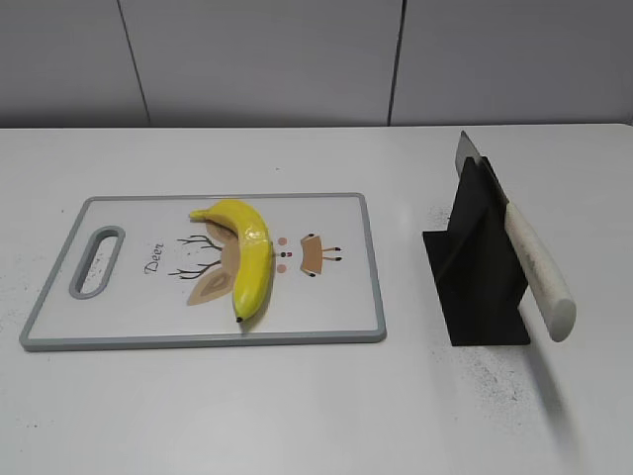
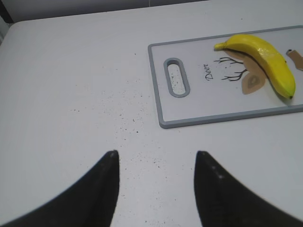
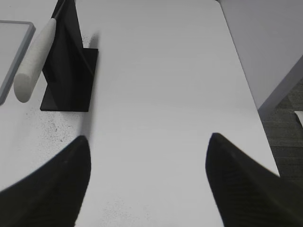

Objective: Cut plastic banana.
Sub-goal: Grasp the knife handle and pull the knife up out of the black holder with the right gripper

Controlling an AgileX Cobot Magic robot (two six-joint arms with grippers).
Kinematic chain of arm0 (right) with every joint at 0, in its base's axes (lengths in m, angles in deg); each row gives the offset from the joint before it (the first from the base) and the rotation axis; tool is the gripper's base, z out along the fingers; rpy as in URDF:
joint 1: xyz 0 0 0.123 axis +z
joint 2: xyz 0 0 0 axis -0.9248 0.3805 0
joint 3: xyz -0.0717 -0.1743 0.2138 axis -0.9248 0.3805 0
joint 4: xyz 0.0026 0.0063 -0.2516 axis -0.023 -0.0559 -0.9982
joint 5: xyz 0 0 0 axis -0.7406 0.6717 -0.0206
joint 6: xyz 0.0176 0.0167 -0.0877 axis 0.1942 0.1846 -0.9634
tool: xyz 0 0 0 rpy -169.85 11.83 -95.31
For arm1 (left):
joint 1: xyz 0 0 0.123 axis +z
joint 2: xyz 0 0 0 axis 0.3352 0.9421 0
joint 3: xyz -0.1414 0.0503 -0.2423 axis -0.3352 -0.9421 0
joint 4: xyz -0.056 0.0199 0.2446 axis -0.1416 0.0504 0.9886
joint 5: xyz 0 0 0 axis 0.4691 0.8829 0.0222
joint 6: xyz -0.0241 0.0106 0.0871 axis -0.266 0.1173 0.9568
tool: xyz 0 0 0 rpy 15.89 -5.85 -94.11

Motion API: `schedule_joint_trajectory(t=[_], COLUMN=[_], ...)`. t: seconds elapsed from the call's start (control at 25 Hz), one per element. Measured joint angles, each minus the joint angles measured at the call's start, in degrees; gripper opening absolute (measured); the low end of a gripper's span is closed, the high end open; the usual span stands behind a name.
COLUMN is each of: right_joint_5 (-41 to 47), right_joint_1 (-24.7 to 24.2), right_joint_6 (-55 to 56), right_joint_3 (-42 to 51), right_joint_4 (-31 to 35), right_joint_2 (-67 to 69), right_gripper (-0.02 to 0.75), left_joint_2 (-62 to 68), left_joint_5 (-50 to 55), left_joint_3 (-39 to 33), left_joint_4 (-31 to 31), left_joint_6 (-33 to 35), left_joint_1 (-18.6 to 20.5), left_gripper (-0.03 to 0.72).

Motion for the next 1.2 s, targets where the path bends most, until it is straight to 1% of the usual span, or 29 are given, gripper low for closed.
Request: schedule_joint_trajectory(t=[0.92, 1.0, 1.08, 1.2], right_joint_5=[0.0, 0.0, 0.0, 0.0], right_joint_1=[0.0, 0.0, 0.0, 0.0], right_joint_6=[0.0, 0.0, 0.0, 0.0], right_joint_3=[0.0, 0.0, 0.0, 0.0], right_joint_4=[0.0, 0.0, 0.0, 0.0], right_joint_2=[0.0, 0.0, 0.0, 0.0], right_gripper=[0.573, 0.573, 0.573, 0.573], left_joint_2=[0.0, 0.0, 0.0, 0.0], left_joint_5=[0.0, 0.0, 0.0, 0.0], left_joint_3=[0.0, 0.0, 0.0, 0.0], left_joint_4=[0.0, -0.1, -0.1, -0.4], left_joint_6=[0.0, 0.0, 0.0, 0.0], left_joint_1=[0.0, 0.0, 0.0, 0.0], left_gripper=[0.493, 0.520, 0.567, 0.596])
